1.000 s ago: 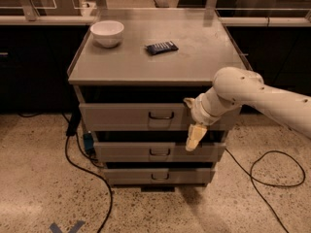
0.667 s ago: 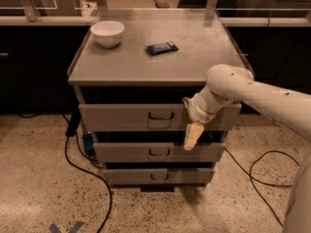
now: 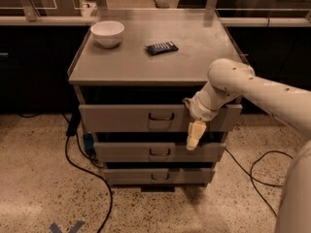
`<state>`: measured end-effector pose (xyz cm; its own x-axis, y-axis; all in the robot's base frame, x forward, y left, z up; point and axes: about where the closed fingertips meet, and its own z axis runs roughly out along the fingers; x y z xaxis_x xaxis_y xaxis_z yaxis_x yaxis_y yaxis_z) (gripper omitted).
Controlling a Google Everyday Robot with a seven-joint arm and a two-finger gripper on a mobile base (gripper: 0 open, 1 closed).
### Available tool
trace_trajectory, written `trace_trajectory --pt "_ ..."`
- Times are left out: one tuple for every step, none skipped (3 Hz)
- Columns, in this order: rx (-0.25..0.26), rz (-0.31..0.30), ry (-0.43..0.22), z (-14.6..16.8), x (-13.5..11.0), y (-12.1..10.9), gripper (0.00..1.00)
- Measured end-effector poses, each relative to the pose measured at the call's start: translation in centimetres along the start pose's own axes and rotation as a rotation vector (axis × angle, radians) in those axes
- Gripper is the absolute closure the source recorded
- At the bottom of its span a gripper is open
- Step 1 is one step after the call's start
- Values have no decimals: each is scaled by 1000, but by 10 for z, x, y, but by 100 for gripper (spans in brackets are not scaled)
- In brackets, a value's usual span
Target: Open top drawer
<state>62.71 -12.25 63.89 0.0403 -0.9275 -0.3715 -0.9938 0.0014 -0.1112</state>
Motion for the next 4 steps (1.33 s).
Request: trace_trajectory --pt "-25 7 -4 -5 0 1 0" --pt "-90 32 -7 -10 3 11 0" --pt "-90 32 -7 -13 2 10 0" --pt "-153 58 -7 -19 3 26 0"
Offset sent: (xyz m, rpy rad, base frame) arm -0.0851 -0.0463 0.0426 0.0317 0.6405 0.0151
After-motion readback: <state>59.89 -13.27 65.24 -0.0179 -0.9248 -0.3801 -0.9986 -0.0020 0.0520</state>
